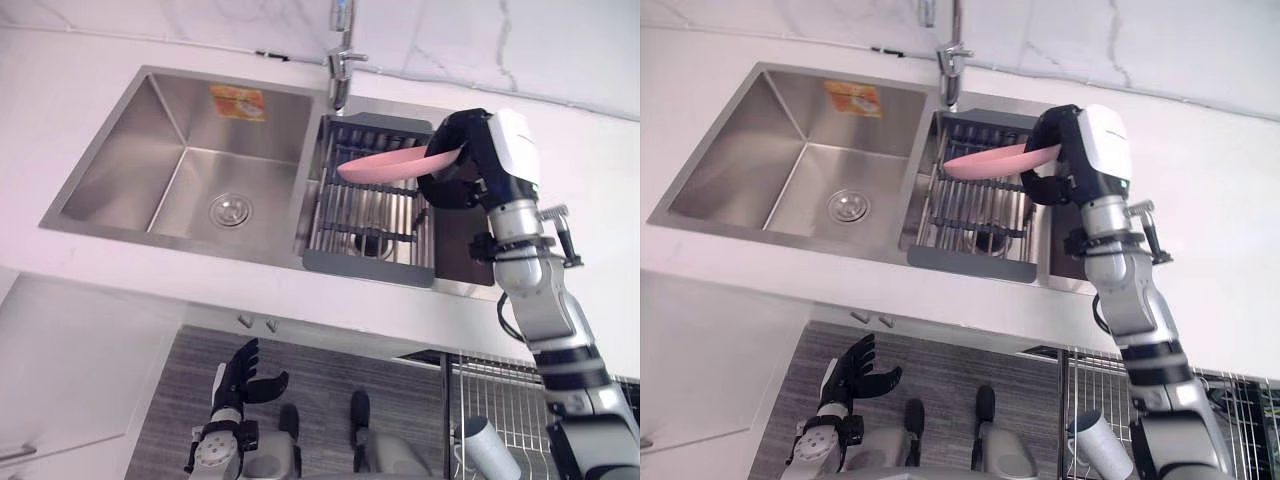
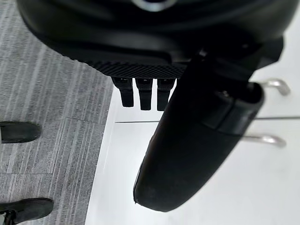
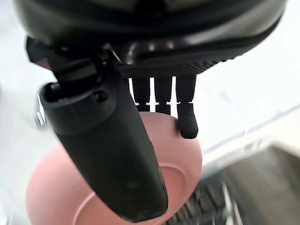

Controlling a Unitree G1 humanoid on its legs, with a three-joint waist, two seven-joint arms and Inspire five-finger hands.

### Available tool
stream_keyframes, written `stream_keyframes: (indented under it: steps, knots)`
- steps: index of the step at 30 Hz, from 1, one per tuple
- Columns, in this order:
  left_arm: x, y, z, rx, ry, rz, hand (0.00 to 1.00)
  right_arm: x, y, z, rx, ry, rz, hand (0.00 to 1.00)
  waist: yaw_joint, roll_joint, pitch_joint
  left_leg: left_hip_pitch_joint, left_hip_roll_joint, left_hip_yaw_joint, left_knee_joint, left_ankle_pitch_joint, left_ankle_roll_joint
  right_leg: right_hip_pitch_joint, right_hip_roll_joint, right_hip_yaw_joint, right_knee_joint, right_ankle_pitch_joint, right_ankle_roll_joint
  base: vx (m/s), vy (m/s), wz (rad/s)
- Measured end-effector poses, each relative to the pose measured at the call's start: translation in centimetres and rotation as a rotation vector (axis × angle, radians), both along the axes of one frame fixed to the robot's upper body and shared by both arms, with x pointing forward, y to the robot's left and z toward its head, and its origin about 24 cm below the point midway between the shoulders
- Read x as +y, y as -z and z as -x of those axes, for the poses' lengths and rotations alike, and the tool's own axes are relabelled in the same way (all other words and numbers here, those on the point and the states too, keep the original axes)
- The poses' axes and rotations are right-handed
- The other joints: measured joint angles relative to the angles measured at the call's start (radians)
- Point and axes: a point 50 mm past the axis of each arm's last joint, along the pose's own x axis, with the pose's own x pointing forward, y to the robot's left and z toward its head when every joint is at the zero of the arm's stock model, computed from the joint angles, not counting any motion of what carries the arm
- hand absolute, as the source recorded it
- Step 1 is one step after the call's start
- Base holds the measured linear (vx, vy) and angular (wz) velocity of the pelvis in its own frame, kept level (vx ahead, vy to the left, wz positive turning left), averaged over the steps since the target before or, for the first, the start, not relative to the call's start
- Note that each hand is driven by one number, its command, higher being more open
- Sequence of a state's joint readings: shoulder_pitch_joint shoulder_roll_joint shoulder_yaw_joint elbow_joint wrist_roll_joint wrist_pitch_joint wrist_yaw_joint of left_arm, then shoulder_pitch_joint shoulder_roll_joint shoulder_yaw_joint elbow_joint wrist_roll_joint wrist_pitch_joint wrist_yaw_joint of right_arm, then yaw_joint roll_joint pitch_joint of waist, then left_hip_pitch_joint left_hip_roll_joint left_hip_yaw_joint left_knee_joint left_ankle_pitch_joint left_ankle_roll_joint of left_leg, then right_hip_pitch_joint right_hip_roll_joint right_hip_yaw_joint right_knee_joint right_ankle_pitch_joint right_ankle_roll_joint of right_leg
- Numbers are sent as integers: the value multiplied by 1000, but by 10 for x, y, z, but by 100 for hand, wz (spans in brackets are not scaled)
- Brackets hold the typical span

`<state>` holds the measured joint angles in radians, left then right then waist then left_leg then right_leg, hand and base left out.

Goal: Walk over to the sink, pick up the cup, carry it to the dishwasher, place the cup inside the dishwasher, then close the dishwasher door

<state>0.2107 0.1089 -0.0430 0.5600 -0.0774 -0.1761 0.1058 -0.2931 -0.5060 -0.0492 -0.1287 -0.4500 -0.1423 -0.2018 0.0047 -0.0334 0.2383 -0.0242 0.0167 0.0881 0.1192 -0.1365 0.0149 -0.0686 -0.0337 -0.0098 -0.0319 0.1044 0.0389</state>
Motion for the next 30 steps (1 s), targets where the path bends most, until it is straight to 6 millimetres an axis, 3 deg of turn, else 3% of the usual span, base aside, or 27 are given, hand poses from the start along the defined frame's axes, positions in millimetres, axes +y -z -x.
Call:
stream_keyframes:
  steps: [4,8,12,17,18,20,21,24,26,28,30]
  knots:
    - [0,11,11,67,-3,4,90,-10,4,33,-61,36,-80,30,-39,-1,-10,27,7,68,7,-22,-2,0,11,72,0,-4,2,-23,29,-56]
    - [-2,24,26,158,-9,11,90,-33,16,64,-71,167,-142,30,-88,2,-64,43,19,153,5,-43,-6,-25,33,153,7,-1,6,25,24,-60]
    - [-3,26,27,171,-6,10,90,-47,27,77,-55,259,-181,30,-124,8,-75,58,17,233,0,-50,-1,-67,51,248,29,8,16,16,24,-83]
    - [-3,24,21,154,-5,9,90,-57,63,93,90,351,-238,30,-172,27,-72,66,0,311,6,-54,5,-115,65,373,48,31,38,-17,34,-81]
    - [-4,24,20,146,-5,11,90,-61,80,95,163,394,-272,30,-178,39,-64,69,1,359,14,-69,11,-137,76,399,69,33,42,-54,46,-79]
    - [-4,23,20,140,-5,12,90,-63,91,96,203,425,-303,30,-180,48,-56,67,5,393,19,-79,16,-163,75,368,93,10,21,-72,28,-73]
    - [-5,24,20,144,-5,14,90,-64,103,100,248,455,-339,30,-178,57,-39,68,8,430,21,-89,14,-217,45,242,185,-14,8,-84,3,-57]
    - [-9,30,27,181,-11,29,90,-65,113,110,297,485,-343,30,-182,78,-28,67,18,449,39,-108,2,-251,40,196,264,-46,5,-25,-51,-34]
    - [-17,34,35,208,-7,43,90,-69,124,119,349,525,-340,30,-182,100,-18,64,46,470,72,-130,-20,-288,52,166,342,-90,-20,78,-167,-22]
    - [-25,36,37,218,-10,69,90,-72,133,122,380,563,-353,30,-181,119,-14,41,79,482,103,-144,-48,-300,77,156,326,-101,-27,136,-183,-16]
    - [-36,34,33,198,-10,100,90,-76,143,125,418,603,-373,30,-175,137,-12,34,112,509,109,-138,-53,-309,91,140,306,-95,-37,155,-172,0]
